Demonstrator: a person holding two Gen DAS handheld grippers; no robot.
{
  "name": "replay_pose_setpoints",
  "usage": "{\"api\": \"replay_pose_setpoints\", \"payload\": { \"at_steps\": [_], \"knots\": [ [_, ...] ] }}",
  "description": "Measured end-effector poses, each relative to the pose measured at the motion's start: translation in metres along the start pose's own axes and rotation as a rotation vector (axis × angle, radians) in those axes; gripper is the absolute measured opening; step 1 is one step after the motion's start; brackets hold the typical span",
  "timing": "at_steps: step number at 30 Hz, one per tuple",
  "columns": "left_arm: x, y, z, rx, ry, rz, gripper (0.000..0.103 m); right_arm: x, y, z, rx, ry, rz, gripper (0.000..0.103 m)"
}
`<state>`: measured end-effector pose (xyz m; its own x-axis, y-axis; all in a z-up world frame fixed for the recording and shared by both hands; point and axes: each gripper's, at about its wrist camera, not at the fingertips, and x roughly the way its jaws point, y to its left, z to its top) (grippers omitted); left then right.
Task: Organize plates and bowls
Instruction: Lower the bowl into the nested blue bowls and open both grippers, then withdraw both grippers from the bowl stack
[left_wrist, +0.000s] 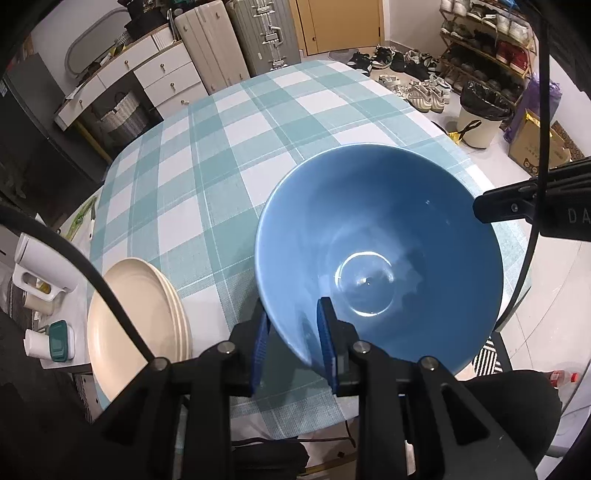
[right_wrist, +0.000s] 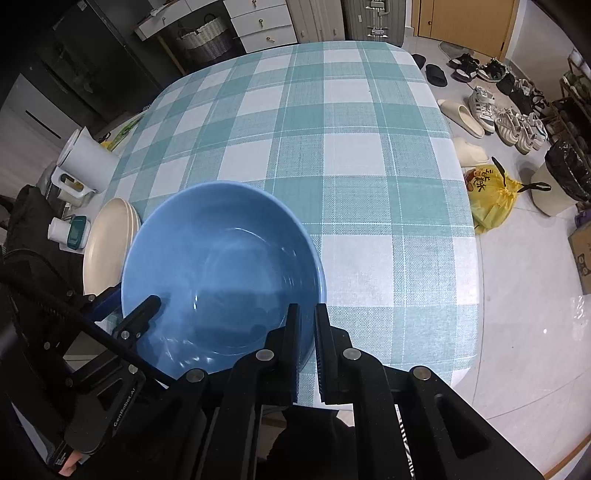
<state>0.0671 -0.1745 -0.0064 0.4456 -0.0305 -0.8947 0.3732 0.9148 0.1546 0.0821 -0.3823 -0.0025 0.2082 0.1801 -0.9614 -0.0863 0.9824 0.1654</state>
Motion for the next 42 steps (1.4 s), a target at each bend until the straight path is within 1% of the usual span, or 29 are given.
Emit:
{"api": "replay_pose_setpoints", "payload": {
  "at_steps": [4,7,10,17,18,20,22,24,25,26,27,28,30,32,35,38,40,42],
  "knots": [
    [-0.002,0.0,-0.001,-0.004,-0.004,-0.006,0.025,0.003,0.002,-0.001,0.001,0.01,0.019,0.006],
    [-0.003,-0.001,-0.001,-0.009,-0.003,-0.014,0.025,0.008,0.008,-0.002,-0.014,0.022,0.008,0.006],
    [-0.005,-0.002,-0.002,-0.011,0.0,-0.023,0.025,0.015,0.01,-0.003,-0.015,0.03,0.018,0.006],
    [-0.01,0.0,0.0,-0.01,-0.003,-0.019,0.025,0.022,0.006,-0.006,0.0,0.033,0.039,0.006],
    [-0.012,0.0,0.0,-0.01,-0.007,-0.014,0.025,0.022,0.004,-0.006,0.003,0.034,0.04,0.006],
    [-0.017,-0.005,0.003,0.022,-0.014,-0.004,0.025,0.021,0.001,-0.006,0.011,0.03,0.037,0.006],
    [-0.022,-0.007,0.007,0.037,-0.024,0.001,0.025,0.019,-0.003,-0.006,0.023,0.021,0.051,0.006],
    [-0.029,-0.004,0.011,0.021,-0.035,-0.023,0.026,0.015,-0.005,-0.007,0.03,0.011,0.079,0.006],
    [-0.035,0.0,0.014,0.006,-0.055,-0.037,0.026,0.013,-0.006,-0.007,0.034,-0.001,0.1,0.006],
    [-0.038,0.002,0.016,-0.003,-0.07,-0.034,0.026,0.011,-0.005,-0.007,0.031,-0.008,0.093,0.006],
    [-0.042,0.004,0.017,-0.008,-0.085,-0.026,0.028,0.009,-0.004,-0.006,0.025,-0.013,0.083,0.006],
    [-0.044,0.005,0.018,-0.006,-0.094,-0.021,0.033,0.008,-0.003,-0.006,0.021,-0.016,0.078,0.006],
    [-0.04,0.007,0.018,0.002,-0.085,-0.011,0.038,0.007,-0.003,-0.005,0.021,-0.019,0.075,0.006],
    [-0.031,0.011,0.016,-0.005,-0.073,0.0,0.038,0.006,-0.003,-0.005,0.023,-0.026,0.076,0.007],
    [-0.014,0.017,0.012,-0.027,-0.048,-0.01,0.038,0.005,-0.004,-0.007,0.023,-0.038,0.08,0.007],
    [0.007,0.021,0.007,-0.05,-0.013,-0.024,0.038,0.003,-0.004,-0.008,0.024,-0.068,0.078,0.008],
    [0.019,0.023,0.004,-0.067,-0.005,-0.039,0.04,-0.001,-0.004,-0.009,0.025,-0.113,0.083,0.008],
    [0.024,0.025,0.001,-0.09,-0.011,-0.066,0.04,-0.008,-0.004,-0.012,0.03,-0.181,0.095,0.009]
  ]
}}
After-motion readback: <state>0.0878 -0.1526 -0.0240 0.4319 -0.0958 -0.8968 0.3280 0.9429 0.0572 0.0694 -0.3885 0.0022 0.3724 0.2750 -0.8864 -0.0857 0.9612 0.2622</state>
